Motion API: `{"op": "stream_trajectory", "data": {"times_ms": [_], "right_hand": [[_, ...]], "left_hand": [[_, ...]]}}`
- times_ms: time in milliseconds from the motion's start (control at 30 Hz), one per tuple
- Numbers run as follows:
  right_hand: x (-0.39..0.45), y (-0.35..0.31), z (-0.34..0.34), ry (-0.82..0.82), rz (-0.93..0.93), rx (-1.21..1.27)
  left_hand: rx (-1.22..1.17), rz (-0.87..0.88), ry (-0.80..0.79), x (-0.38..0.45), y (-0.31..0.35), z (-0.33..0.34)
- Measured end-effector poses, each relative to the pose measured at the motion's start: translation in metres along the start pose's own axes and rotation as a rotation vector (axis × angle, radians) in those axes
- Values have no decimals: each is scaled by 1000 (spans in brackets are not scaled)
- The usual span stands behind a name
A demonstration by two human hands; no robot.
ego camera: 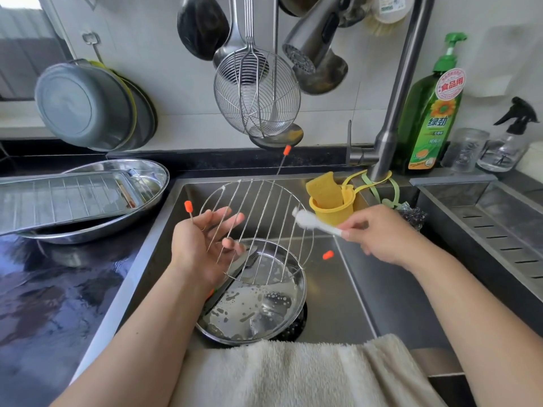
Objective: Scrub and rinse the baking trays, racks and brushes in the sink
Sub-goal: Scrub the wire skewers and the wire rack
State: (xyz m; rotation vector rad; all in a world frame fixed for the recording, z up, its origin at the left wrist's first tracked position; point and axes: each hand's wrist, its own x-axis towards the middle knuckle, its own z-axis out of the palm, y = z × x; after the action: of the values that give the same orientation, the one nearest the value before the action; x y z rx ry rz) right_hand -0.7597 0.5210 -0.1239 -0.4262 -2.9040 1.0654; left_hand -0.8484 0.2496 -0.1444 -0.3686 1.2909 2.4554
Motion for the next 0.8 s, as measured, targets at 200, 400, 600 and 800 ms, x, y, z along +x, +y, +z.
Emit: {"op": "stream_trajectory", "data": {"times_ms": [200,400,600,800], "right_hand": [[2,-2,3,73,-17,56],[-8,-5,3,-319,45,-43],[0,-2,4,-191,97,2],[7,1,10,28,125,78]], "left_hand": [[-119,-31,19,-2,0,0],[-78,-16,36,-3,1,0],[-79,-17,43,-4,1,3],[-59,-31,10,-4,-1,5]]}}
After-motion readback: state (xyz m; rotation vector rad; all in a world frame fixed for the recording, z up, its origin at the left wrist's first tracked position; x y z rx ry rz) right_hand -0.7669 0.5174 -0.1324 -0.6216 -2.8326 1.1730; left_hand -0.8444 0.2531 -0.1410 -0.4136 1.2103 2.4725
